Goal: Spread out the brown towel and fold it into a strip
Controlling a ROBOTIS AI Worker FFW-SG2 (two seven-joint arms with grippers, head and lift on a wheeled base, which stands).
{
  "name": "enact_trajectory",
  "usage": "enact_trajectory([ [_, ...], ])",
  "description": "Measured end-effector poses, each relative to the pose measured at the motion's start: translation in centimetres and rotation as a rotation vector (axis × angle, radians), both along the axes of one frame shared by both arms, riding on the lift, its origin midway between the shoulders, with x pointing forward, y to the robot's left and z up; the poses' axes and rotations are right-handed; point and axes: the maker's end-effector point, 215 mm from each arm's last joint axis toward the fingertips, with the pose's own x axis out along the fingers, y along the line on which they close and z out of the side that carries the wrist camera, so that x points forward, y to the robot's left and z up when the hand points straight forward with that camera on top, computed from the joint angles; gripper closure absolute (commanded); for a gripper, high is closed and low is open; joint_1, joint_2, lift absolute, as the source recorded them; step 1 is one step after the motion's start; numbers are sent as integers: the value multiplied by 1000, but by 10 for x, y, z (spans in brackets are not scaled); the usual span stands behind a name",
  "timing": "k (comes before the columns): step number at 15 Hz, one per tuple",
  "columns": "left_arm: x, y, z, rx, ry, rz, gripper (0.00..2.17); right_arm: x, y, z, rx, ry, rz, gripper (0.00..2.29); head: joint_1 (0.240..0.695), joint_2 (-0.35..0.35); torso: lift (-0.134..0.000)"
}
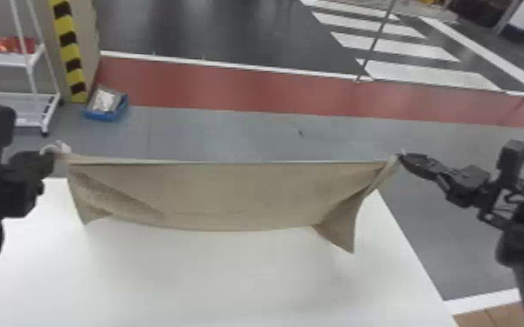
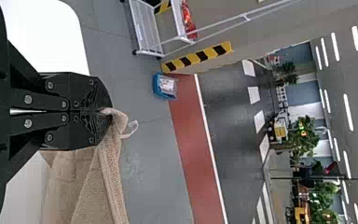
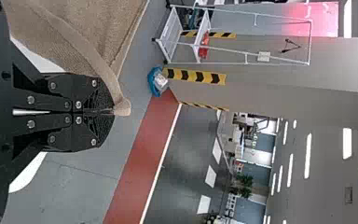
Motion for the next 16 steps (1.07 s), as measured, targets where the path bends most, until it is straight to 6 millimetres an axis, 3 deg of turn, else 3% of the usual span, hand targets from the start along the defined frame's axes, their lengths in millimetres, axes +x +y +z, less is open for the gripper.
enact_trajectory([
  [6,15,5,19,-4,-32,9,1916,11,-2,10,5,-23,-21,1929,645,-280,0],
  [9,39,14,29,-15,-75,12,1916,24,4,10,31,-53,-65,1929,631,-263,0],
  [11,64,19,43,-22,-108,13,1916,36,1,27,92,-124,-125,1929,593,-247,0],
  [13,85,25,62,-40,-141,11,1916,51,-5,56,142,-202,-179,1929,554,-241,0],
  [15,93,27,79,-91,-166,-4,1916,65,-3,83,144,-250,-179,1929,522,-235,0],
  [16,89,24,81,-115,-166,-15,1916,68,3,86,120,-254,-161,1905,515,-232,0],
])
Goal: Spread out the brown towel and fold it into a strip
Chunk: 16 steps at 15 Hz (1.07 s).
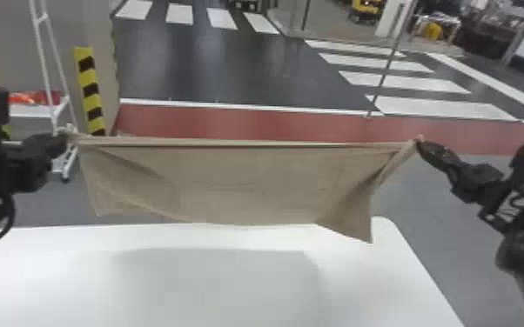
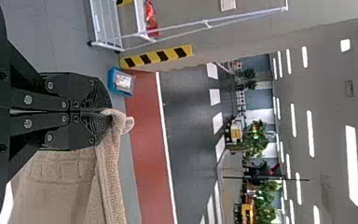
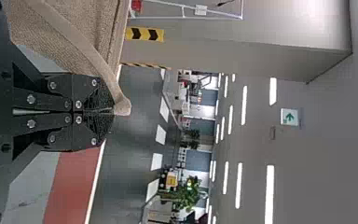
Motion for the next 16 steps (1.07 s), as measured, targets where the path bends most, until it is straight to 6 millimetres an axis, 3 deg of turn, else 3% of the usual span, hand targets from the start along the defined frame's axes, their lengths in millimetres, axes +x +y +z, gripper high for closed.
enact_trajectory([
  [1,-12,-2,-11,-19,20,-10,1916,-2,10,-6,-42,11,32,1791,527,-228,0],
  [2,-28,-5,-30,-26,48,-17,1916,-11,19,-25,-83,39,68,1720,552,-226,0],
  [3,-44,-7,-51,-26,76,-24,1919,-23,25,-51,-118,86,100,1723,579,-227,0],
  [4,-56,-12,-66,-27,96,-36,1919,-35,28,-76,-144,134,120,1723,634,-235,0],
  [6,-81,-26,-87,-27,116,-66,1919,-64,33,-128,-213,232,153,1723,689,-251,0],
  [9,-116,-58,-104,-25,138,-120,1919,-97,44,-177,-291,324,206,1723,695,-282,0],
  [11,-132,-75,-113,-27,149,-146,1919,-110,51,-198,-340,373,241,1723,695,-306,0],
  [13,-142,-82,-121,-30,154,-157,1919,-122,60,-222,-399,439,283,1720,695,-313,0],
  [15,-150,-81,-125,-28,148,-161,1919,-139,66,-255,-454,536,328,1261,695,-315,0],
  [16,-152,-80,-126,-27,147,-162,1919,-147,66,-269,-477,585,342,1153,695,-316,0],
])
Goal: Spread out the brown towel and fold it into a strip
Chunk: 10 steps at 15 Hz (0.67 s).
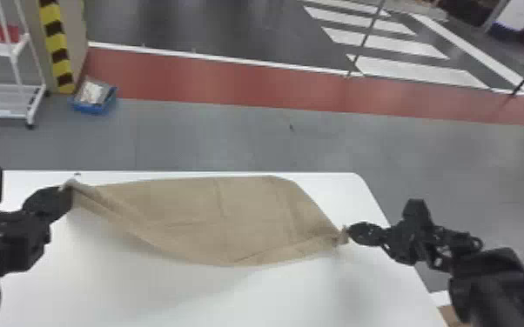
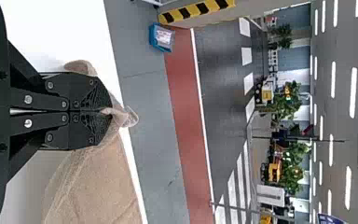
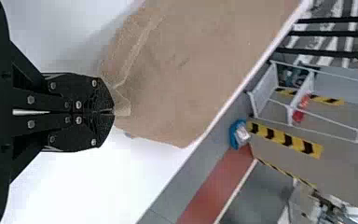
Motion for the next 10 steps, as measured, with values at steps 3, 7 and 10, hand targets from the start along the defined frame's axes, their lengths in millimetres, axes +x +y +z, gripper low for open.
enact_trajectory([
  [3,-3,2,-1,1,-5,-2,1919,-14,-23,-18,-28,85,-61,76,695,-334,0],
  [7,-5,2,1,7,-9,-4,1919,-13,-77,10,180,69,-366,53,695,-350,0],
  [10,-5,4,-1,15,-11,-4,1919,-29,-94,7,282,32,-519,83,695,-350,0],
])
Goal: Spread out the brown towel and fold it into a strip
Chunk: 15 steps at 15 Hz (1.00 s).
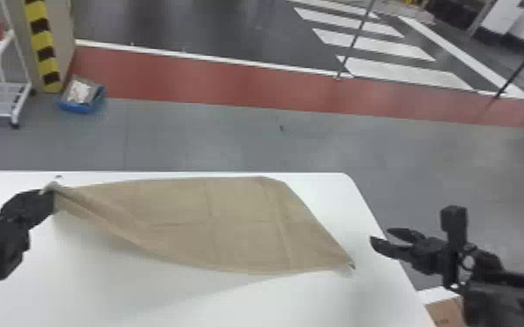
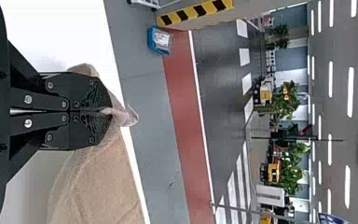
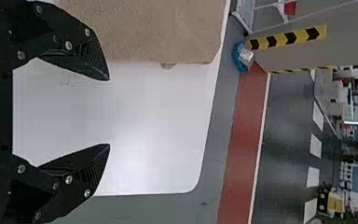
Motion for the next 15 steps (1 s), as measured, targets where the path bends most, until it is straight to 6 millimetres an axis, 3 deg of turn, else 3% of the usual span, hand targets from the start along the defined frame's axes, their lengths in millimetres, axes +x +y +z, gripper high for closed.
enact_trajectory([
  [2,0,1,0,4,-2,0,1919,-17,10,-13,37,8,-24,181,695,-350,0],
  [5,1,2,-2,7,-9,0,1919,-40,42,-38,36,20,11,350,695,-350,0],
  [10,1,4,-5,9,-21,0,1919,-38,82,-53,-124,10,181,532,695,-348,0],
  [15,-2,7,-3,13,-32,5,1919,-35,81,-61,-189,57,249,529,695,-343,0],
])
